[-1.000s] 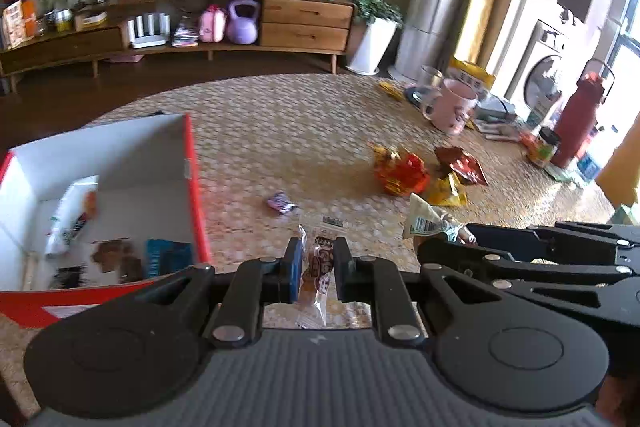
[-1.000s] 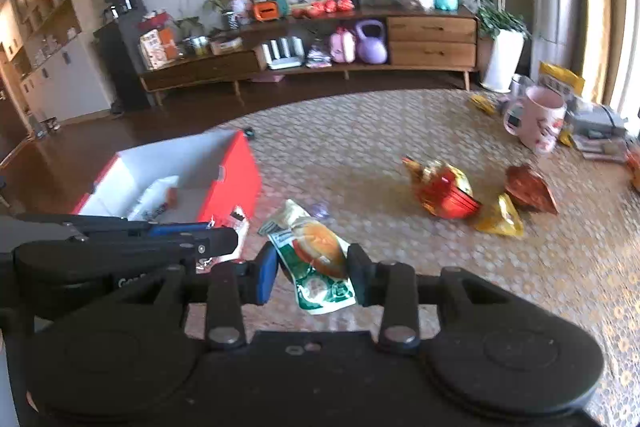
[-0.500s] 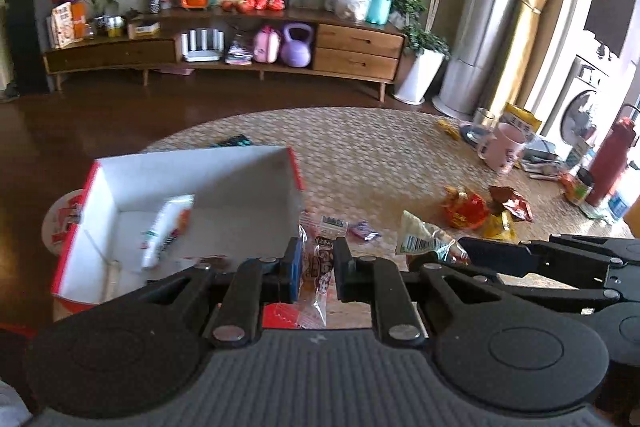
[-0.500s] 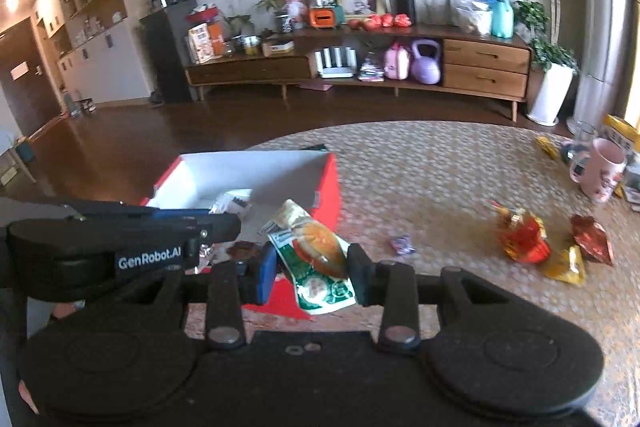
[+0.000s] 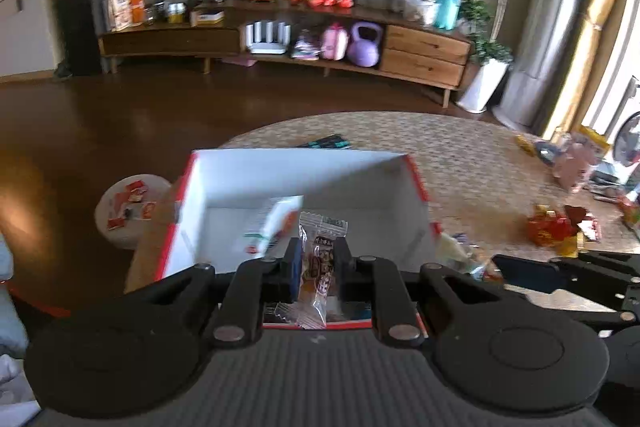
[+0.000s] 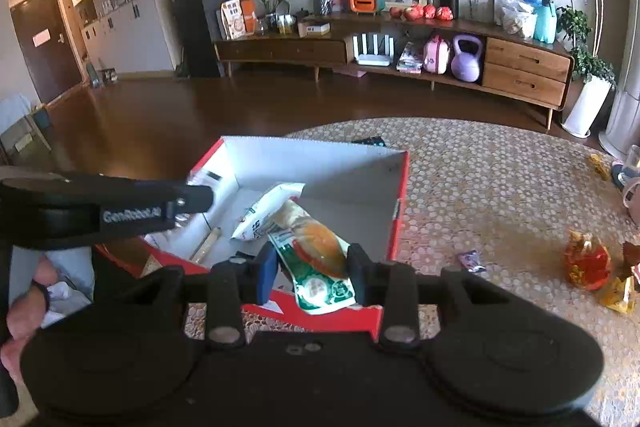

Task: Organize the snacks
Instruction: 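Carry the clear snack with the left tool while the right tool carries the green packet into the box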

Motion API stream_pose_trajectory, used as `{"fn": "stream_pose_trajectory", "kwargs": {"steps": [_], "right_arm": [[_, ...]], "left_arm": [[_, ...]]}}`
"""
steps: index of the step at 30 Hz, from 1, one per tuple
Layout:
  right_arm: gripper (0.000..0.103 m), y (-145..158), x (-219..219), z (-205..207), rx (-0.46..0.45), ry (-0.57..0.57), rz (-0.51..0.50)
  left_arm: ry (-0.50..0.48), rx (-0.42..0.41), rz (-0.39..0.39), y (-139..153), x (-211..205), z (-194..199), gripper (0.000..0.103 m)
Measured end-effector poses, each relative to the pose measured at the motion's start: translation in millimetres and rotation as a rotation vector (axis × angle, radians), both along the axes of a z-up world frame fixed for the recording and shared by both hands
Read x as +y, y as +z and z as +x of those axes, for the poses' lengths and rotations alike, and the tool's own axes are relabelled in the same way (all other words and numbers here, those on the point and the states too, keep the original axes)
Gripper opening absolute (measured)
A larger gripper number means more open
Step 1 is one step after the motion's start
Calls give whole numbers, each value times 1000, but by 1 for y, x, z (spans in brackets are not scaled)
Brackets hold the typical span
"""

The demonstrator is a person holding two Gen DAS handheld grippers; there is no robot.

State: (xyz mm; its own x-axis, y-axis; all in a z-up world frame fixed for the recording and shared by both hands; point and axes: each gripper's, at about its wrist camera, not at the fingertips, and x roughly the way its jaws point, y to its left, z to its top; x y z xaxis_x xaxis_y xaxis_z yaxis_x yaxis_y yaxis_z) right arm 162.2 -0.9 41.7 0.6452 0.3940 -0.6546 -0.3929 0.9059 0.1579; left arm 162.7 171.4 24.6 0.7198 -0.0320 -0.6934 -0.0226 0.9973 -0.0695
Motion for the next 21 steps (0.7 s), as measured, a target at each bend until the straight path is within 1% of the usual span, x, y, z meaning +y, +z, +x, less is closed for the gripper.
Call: {"fn": "stream_pose_trajectory", "kwargs": {"steps": [5,9,14,21], "right_arm": [[36,-14,19,15,27,20,-45],[36,-26,34,27,33,39,-85],[36,-42,48,42,53,46,-135],[36,-60,59,58,64,70,-202]], "left_arm": [[51,43,26,-17,24,18,15],[64,83,45,-32,37,35,16],[64,138,78,-53,41,51,16],[50,177,99,-73,41,63,16]]}}
